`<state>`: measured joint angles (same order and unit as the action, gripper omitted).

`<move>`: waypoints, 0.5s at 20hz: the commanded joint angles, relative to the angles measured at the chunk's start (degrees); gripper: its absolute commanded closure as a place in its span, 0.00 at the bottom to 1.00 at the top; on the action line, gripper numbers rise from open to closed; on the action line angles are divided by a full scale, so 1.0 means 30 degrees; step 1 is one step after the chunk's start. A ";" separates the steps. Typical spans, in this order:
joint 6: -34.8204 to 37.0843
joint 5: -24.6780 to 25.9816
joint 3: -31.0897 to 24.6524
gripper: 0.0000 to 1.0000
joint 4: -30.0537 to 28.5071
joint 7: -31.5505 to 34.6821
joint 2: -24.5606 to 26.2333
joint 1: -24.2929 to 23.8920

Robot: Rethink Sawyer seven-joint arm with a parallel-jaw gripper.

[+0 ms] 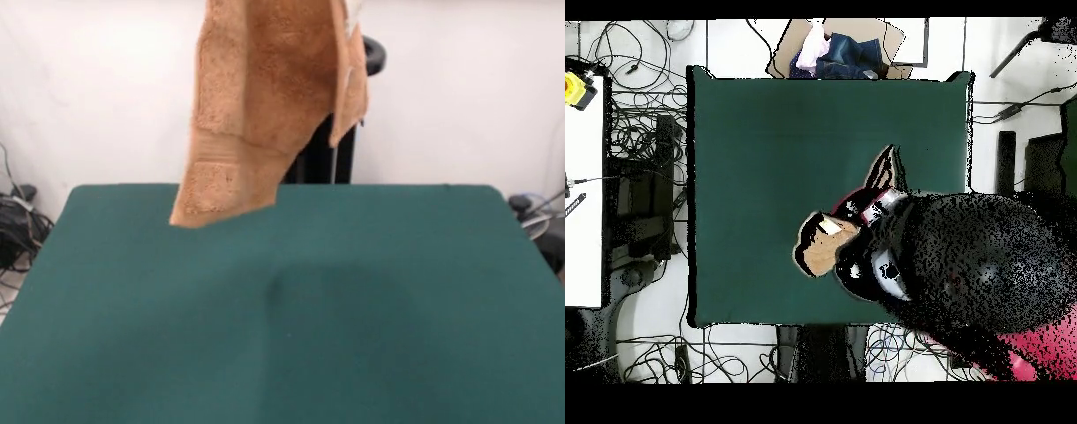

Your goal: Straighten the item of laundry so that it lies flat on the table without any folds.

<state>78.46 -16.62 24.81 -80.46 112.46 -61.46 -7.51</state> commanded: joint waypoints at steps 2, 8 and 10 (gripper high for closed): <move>-0.2014 0.0400 0.0090 1.00 -0.2133 0.4294 -0.0951 0.0906; -0.2819 0.0118 -0.0153 1.00 -0.2668 0.3877 -0.0847 0.0654; -0.3391 -0.0102 -0.0358 1.00 -0.2941 0.3572 -0.0701 0.0356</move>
<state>72.42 -16.49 25.14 -80.64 112.46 -64.96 -6.07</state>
